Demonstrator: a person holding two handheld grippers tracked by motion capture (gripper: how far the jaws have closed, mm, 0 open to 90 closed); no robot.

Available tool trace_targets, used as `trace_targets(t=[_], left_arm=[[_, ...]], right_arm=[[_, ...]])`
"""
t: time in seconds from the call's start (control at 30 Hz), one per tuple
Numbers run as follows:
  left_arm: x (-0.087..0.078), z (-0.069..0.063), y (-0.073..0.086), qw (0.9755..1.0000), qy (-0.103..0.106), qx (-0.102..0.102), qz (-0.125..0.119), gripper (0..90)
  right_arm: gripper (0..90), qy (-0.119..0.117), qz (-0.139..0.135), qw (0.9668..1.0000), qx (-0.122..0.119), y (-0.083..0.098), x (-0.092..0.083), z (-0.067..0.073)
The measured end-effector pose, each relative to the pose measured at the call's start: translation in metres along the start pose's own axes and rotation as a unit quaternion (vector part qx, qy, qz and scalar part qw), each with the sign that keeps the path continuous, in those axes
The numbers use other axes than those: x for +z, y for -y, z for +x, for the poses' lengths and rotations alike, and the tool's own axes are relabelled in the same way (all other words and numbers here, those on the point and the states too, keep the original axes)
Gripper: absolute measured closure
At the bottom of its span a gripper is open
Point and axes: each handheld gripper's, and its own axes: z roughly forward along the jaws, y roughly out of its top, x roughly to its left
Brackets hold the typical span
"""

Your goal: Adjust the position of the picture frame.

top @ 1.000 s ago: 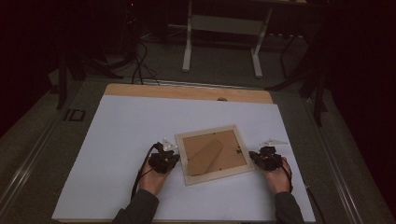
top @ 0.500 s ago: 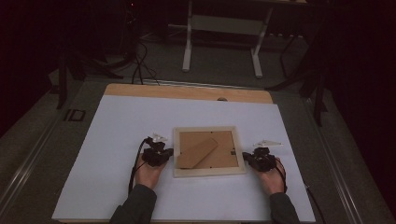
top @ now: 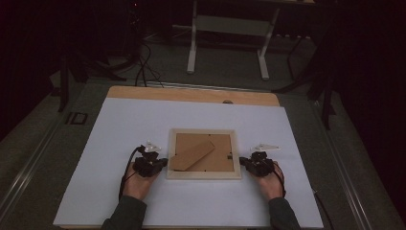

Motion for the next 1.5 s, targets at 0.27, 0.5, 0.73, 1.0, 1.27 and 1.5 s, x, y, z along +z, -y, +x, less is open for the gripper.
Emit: trace_targets(t=[0.27, 0.5, 0.73, 1.0, 1.27, 1.5], left_arm=[[-0.003, 0.008, 0.002, 1.0000, 0.000, 0.000, -0.003, 90.0], [-0.002, 0.014, 0.002, 0.9999, -0.005, -0.009, -0.013, 90.0], [0.000, 0.019, 0.001, 0.9996, -0.007, -0.019, -0.019, 90.0], [0.000, 0.025, -0.001, 0.9994, -0.014, -0.025, -0.018, 90.0], [-0.002, 0.027, -0.001, 0.9990, -0.024, -0.032, -0.019, 90.0], [-0.004, 0.035, 0.001, 0.9983, -0.024, -0.048, -0.024, 90.0]], right_arm=[[90.0, -0.003, 0.000, 1.0000, -0.002, -0.005, 0.006, 0.006], [90.0, -0.001, 0.000, 1.0000, 0.005, -0.009, 0.011, 0.009], [90.0, 0.002, 0.000, 1.0000, 0.008, -0.011, 0.013, 0.011], [90.0, 0.000, -0.001, 1.0000, 0.005, -0.014, 0.017, 0.014], [90.0, 0.001, -0.002, 1.0000, 0.010, -0.017, 0.020, 0.018], [90.0, 0.000, -0.002, 1.0000, 0.006, -0.020, 0.025, 0.024]])
